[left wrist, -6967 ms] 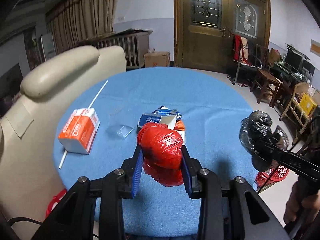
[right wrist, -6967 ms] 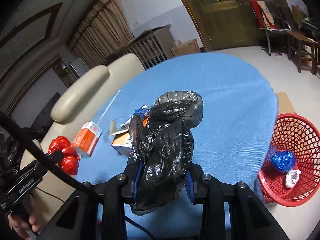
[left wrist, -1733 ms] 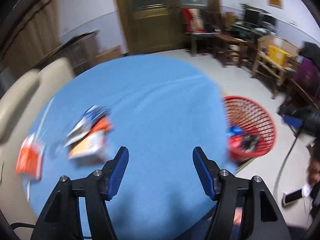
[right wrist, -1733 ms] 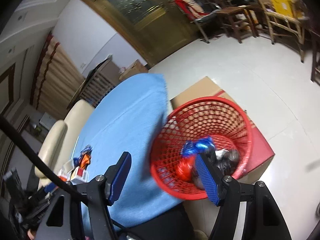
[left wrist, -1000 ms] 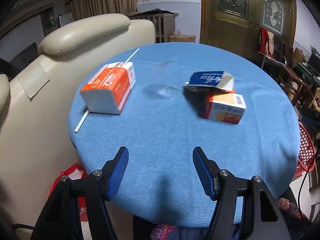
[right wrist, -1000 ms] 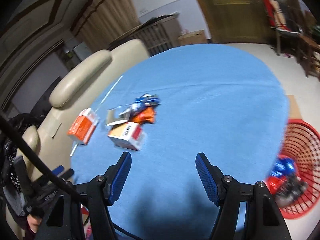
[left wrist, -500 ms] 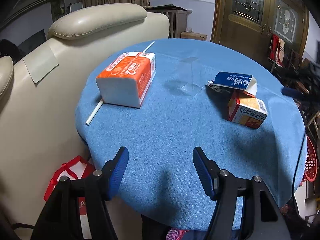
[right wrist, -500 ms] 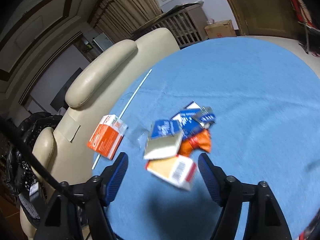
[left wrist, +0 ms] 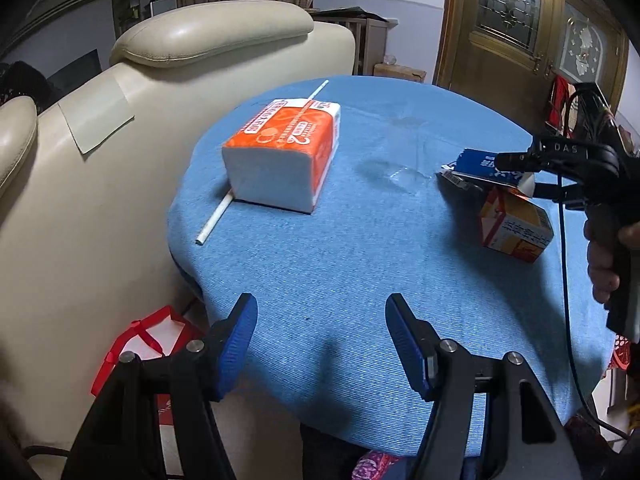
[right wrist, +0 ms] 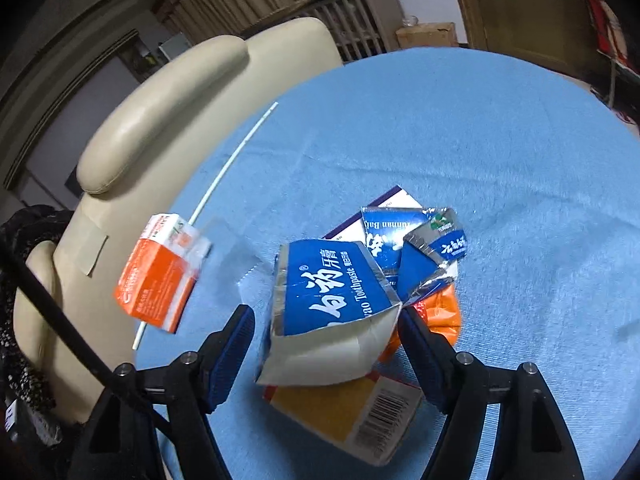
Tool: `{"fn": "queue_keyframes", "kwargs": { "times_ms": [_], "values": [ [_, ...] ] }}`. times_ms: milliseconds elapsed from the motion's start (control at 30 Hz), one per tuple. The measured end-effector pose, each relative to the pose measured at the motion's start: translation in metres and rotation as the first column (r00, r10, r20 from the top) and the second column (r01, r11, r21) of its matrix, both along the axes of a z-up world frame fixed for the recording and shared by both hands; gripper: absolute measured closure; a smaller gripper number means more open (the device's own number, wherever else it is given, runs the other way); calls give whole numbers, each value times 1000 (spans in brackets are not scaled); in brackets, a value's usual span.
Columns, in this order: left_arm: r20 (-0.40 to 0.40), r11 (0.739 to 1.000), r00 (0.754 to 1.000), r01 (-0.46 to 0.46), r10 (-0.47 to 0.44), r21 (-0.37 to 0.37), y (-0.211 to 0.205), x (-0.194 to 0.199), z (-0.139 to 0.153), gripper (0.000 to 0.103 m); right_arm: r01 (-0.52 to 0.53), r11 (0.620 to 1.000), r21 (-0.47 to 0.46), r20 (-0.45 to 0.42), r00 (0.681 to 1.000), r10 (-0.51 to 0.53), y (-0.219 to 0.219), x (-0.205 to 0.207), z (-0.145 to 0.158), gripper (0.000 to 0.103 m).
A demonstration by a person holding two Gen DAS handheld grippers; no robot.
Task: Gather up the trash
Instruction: 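Grasp the blue toothpaste box with the right tool and lift it, then grasp the clear plastic tray with the left tool and lift it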
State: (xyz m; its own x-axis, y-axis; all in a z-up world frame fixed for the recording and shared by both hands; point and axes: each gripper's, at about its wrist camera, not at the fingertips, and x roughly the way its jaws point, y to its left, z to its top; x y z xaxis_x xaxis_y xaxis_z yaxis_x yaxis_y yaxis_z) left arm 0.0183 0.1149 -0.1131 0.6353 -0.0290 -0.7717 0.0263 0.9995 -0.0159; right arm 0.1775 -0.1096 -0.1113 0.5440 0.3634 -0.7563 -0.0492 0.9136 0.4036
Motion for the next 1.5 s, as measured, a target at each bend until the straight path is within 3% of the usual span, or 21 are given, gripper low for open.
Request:
{"fn": "queue_keyframes", "kwargs": {
  "times_ms": [67,100,233,333,633,967,1067,1200,1267,1500],
  "values": [
    [0,1000,1000,-2,2,-2,1,3,1,36,-2,1000,-12,25,1000,3,3,-1,-2,43],
    [3,1000,1000,-1,1,-4,1,5,2,36,-7,999,-40,44,999,9,7,-3,-1,44],
    [32,1000,999,16,-15,-23,-4,20,13,35,4,998,-60,101,995,2,6,-18,5,45],
    [72,998,997,34,-30,-52,-12,41,24,25,17,1000,-21,120,993,-14,-5,-32,13,45],
    [115,979,986,140,-123,-145,-60,129,45,25,72,996,61,161,984,-81,-48,-93,34,45],
    [-44,973,985,159,-169,-165,-93,208,13,25,123,989,87,142,981,-135,-84,-135,29,45],
    [-84,971,980,164,-180,-172,-96,215,-1,25,113,990,88,135,983,-125,-82,-135,25,45],
    [-67,964,980,173,-190,-201,-97,214,-4,26,93,992,88,131,986,-104,-75,-134,20,45],
    [-63,962,977,185,-202,-201,-99,213,-5,39,89,992,91,129,987,-100,-73,-136,19,45],
    [-44,963,980,180,-192,-201,-95,202,-2,40,97,991,95,140,984,-109,-74,-143,24,45]
  ]
}}
